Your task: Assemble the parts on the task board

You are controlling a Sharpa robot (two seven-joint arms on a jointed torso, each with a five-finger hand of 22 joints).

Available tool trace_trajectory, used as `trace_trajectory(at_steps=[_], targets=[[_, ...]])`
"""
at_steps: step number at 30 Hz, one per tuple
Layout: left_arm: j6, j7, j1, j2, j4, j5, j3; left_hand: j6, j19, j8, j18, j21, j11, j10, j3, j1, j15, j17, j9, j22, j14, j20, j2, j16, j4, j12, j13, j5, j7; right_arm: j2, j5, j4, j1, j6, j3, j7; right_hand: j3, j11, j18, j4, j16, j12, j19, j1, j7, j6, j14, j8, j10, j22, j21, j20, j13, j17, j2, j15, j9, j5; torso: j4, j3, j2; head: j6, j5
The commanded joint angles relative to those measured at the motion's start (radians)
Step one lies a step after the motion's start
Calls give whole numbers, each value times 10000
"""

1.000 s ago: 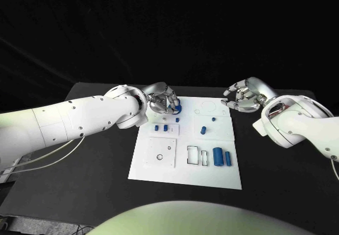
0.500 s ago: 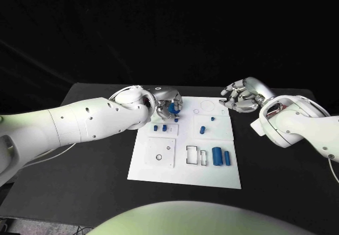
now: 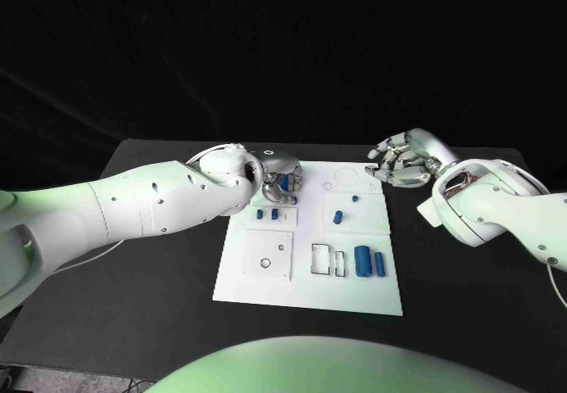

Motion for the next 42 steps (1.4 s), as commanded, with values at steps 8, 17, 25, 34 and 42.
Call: trace_trajectory(at_steps=[8, 17, 25, 34, 42], targets=[[409, -7, -7, 177, -148, -206, -8, 313, 241, -96, -241, 632, -42, 403, 197, 155, -6, 252, -97, 787, 239, -9, 117, 374, -88, -239, -162, 21, 29, 25, -3, 13, -5, -45, 0, 122, 68, 17, 190, -34, -191, -117, -51, -90, 74, -11, -123, 62, -61, -48, -119, 36, -97, -128, -46, 13, 20, -17, 16, -7, -7, 1, -13], [475, 93, -28, 310, -300, -134, -41, 516, 276, -158, -254, 942, -108, 699, 559, 327, -102, 300, -177, 832, 335, -74, 224, 536, -275, -545, -323, -171, -29, 39, 3, 9, -5, -39, 0, 121, 72, 18, 190, -36, -227, -125, -52, -91, 74, -8, -139, 65, -56, -55, -130, 38, -113, -159, -41, 14, 21, -13, -3, 3, 1, 1, -3], [495, 170, -74, 395, -416, -42, -64, 591, 304, -171, -269, 1077, -126, 819, 675, 345, -124, 357, -196, 852, 392, -96, 261, 610, -347, -632, -364, -232, -38, 44, 6, 10, -5, -25, 0, 105, 74, 19, 191, -38, -298, -139, -53, -95, 75, -5, -172, 68, -54, -66, -146, 40, -134, -225, -40, 15, 23, -7, 13, -4, -5, 1, -30], [611, 202, -101, 447, -480, 49, -75, 621, 353, -191, -292, 1237, -135, 881, 734, 329, -129, 479, -211, 880, 475, -107, 258, 704, -394, -700, -393, -261, -43, 51, 7, 5, -6, -5, 0, 91, 76, 19, 191, -39, -325, -145, -53, -97, 75, -3, -185, 70, -52, -71, -154, 41, -144, -249, -40, 16, 24, -5, 6, -4, -9, 1, -24], [587, 229, -116, 477, -566, 130, -80, 919, 411, -163, -323, 1575, -208, 1268, 1042, 386, -177, 623, -217, 923, 629, -151, 418, 890, -680, -886, -444, -438, -76, 63, 7, -5, -6, 0, 0, 84, 78, 20, 191, -41, -372, -157, -53, -101, 76, 3, -206, 74, -50, -81, -169, 42, -163, -289, -40, 18, 26, -2, 10, -5, -11, 1, -33]])
